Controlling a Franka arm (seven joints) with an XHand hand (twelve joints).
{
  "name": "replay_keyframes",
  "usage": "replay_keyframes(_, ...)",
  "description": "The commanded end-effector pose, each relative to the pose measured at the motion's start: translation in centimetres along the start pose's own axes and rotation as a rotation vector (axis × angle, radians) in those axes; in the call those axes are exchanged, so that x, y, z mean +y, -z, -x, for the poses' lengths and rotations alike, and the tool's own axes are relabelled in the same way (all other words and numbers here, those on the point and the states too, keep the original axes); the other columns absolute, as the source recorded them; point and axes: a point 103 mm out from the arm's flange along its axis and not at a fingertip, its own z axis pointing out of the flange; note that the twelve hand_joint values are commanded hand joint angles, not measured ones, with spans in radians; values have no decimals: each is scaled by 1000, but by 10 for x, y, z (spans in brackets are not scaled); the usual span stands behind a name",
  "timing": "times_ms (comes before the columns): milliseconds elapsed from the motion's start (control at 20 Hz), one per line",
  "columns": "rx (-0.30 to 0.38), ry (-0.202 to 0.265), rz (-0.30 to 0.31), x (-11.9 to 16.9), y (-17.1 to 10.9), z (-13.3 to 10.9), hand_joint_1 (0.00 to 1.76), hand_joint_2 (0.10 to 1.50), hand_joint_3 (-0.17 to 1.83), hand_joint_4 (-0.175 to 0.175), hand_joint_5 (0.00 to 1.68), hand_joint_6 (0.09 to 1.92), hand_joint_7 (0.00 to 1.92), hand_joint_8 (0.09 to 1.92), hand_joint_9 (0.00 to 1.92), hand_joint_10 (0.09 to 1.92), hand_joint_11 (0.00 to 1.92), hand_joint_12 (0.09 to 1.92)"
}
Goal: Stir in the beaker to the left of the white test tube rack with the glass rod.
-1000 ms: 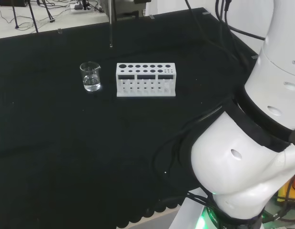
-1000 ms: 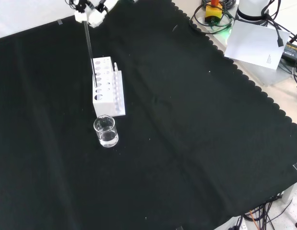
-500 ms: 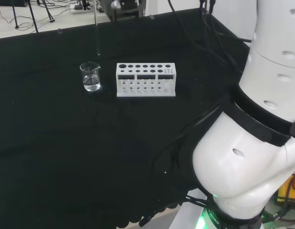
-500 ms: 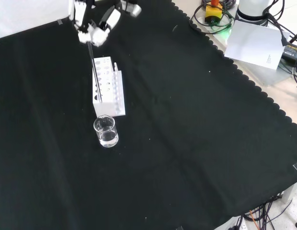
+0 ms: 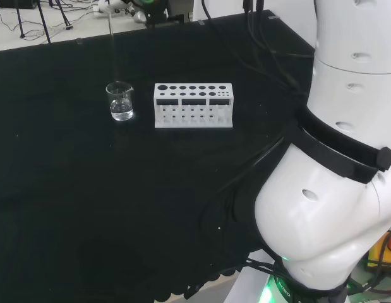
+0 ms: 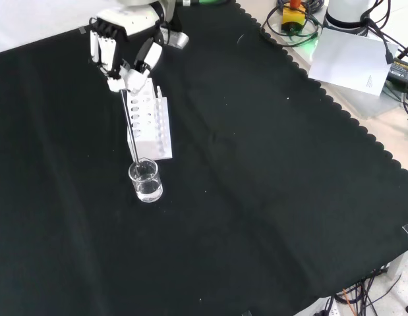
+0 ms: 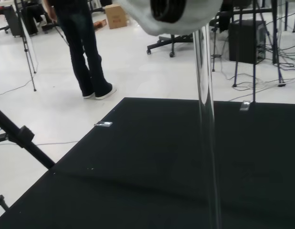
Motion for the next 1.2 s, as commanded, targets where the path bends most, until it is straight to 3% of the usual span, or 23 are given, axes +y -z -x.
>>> replay_keyframes(50,22,23,-12,8,-13,-4,1302,1040,2,-175,1117,473,1204,931,1661,697,1320,648)
replay_keyframes(850,59,35,-108,4,-79,7,1302,1040,2,-175,1117,474,1203,934,1659,699,1322,647)
replay_keyframes(1200,58,22,-123,0,-86,17,1301,1041,1,-175,1116,475,1201,937,1658,702,1323,646)
